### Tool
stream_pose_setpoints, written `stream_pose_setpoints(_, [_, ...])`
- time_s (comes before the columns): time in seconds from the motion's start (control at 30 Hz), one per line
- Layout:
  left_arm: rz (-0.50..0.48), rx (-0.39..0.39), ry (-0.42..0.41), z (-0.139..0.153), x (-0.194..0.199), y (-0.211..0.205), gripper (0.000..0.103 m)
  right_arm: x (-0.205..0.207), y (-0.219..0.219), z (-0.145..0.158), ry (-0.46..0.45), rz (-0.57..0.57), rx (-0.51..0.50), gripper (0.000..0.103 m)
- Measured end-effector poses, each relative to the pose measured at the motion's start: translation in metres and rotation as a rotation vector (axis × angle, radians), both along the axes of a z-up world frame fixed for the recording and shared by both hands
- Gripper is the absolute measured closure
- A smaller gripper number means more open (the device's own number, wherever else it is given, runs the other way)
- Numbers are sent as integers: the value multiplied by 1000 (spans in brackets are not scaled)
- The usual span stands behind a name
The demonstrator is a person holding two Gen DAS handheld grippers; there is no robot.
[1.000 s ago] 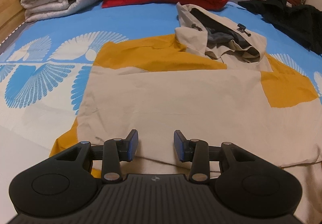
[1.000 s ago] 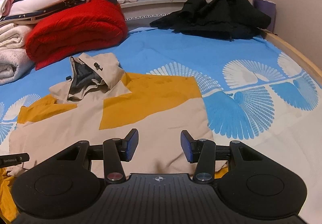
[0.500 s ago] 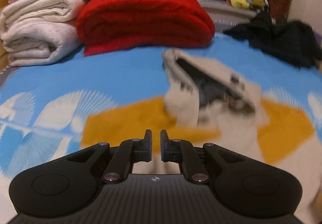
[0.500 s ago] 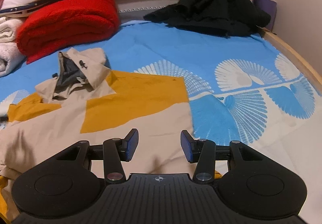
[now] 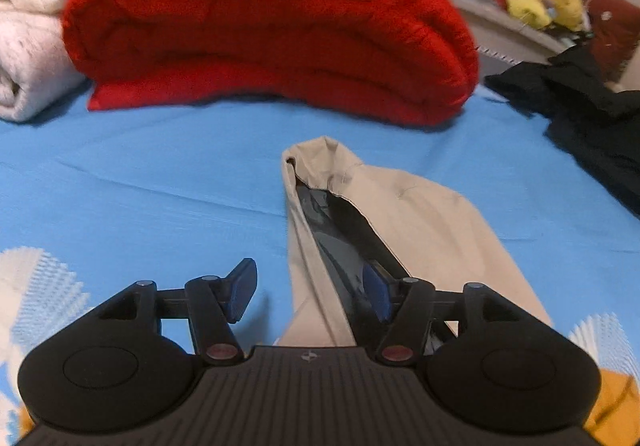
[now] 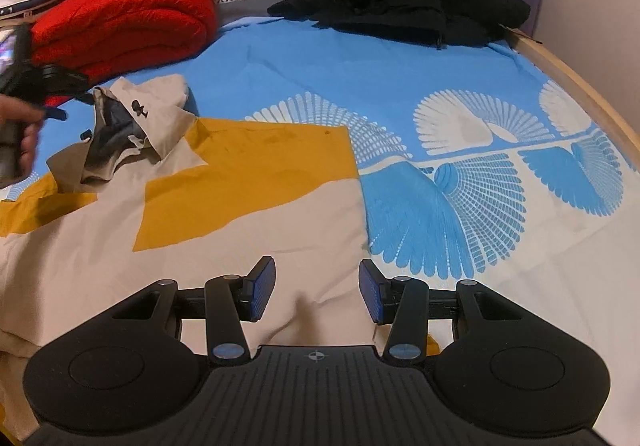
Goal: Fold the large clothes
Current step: 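Grasp the hood with the left tool and fold it onto the body, then move both tools to the jacket hem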
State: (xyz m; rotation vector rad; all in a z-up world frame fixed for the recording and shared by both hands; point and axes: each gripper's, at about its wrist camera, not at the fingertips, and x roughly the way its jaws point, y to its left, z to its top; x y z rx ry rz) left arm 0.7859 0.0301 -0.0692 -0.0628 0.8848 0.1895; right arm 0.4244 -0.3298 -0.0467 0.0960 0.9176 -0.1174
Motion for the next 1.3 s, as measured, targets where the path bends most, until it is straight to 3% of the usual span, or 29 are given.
stream_pose_setpoints(0.03, [14,6,6,-6,7,0,40,0,0,-1,3,2,0,55])
stream_pose_setpoints(0.1, [24,24,21,-18,18,0,57,1,0,-3,8,2,-2,55])
stream_pose_setpoints(0.13, [20,33,41,-23,23,2,92,1,0,-3,9,0,-2,55])
stream_pose_setpoints(0.17, [13,33,54,-25,25,2,101,1,-1,-3,9,-2,0,55])
stream_pose_setpoints(0.3, [-87,68,-10,0,5,-6,102,1,-3,0,-1,-18,9,55])
stream_pose_setpoints(0.37, [-194,87,-91,31,-30,-19,102,0,-5,6,-22,-22,18,55])
stream_pose_setpoints(0.43, [-339,108,-182,63,-83,-30,102,-4,-7,15,-55,-34,30,55])
stream_pose_setpoints(0.53, [-643,201,-309,92,-201,-49,101,-9,-12,25,-102,-59,53,56])
stream_pose_setpoints(0.6, [-808,251,-277,82,-277,-51,101,-13,-17,32,-143,-91,86,56])
stream_pose_setpoints(0.67, [-881,302,-160,57,-341,-41,96,-18,-22,38,-189,-131,125,56])
stream_pose_setpoints(0.77, [-725,241,-14,45,-385,-12,96,-25,-27,46,-253,-178,169,56])
stream_pose_setpoints(0.83, [-556,158,-15,56,-388,7,95,-29,-29,51,-288,-185,197,55])
stream_pose_setpoints(0.97, [-254,-118,-93,71,-372,41,92,-30,-24,50,-304,-159,292,55])
stream_pose_setpoints(1.03, [-190,-188,-100,59,-361,48,91,-26,-19,44,-274,-135,361,54])
stream_pose_setpoints(1.2, [-99,-261,32,22,-320,59,87,-14,3,23,-171,-59,481,53])
stream_pose_setpoints(1.3, [-46,-378,76,6,-309,71,80,-6,21,13,-124,16,551,48])
